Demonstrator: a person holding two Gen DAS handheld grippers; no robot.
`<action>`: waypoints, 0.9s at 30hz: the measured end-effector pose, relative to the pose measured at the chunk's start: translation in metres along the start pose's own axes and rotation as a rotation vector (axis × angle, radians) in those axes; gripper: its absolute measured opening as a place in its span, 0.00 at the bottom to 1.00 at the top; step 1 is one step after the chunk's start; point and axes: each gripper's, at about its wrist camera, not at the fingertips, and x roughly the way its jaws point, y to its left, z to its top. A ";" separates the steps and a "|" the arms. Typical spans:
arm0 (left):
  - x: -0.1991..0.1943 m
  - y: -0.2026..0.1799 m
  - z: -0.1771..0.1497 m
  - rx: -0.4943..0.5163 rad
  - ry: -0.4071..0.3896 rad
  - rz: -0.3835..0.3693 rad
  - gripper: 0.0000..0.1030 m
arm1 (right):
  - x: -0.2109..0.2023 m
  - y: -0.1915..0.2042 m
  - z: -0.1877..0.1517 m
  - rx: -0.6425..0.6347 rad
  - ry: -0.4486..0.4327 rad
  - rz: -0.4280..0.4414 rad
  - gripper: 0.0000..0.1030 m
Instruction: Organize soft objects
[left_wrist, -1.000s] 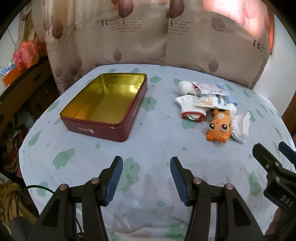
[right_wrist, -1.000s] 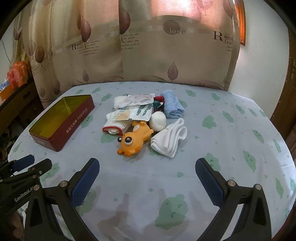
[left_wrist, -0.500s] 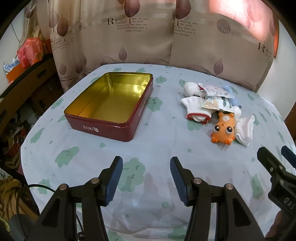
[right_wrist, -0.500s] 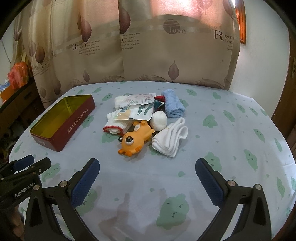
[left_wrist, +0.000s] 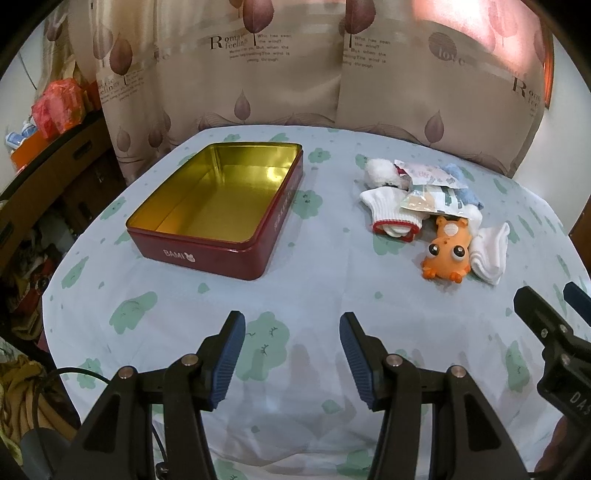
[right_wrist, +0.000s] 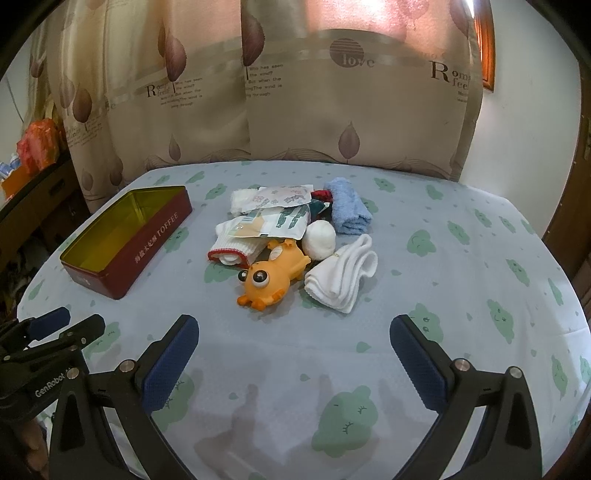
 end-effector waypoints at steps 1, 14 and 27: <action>0.000 0.000 0.000 0.001 0.000 -0.001 0.53 | 0.000 0.000 0.000 -0.001 0.000 0.000 1.00; 0.002 0.002 -0.001 0.004 0.006 0.002 0.53 | 0.002 0.001 -0.001 -0.010 0.008 0.006 1.00; 0.004 0.004 -0.002 0.016 0.013 0.014 0.53 | 0.010 -0.020 0.003 -0.010 0.040 -0.006 0.98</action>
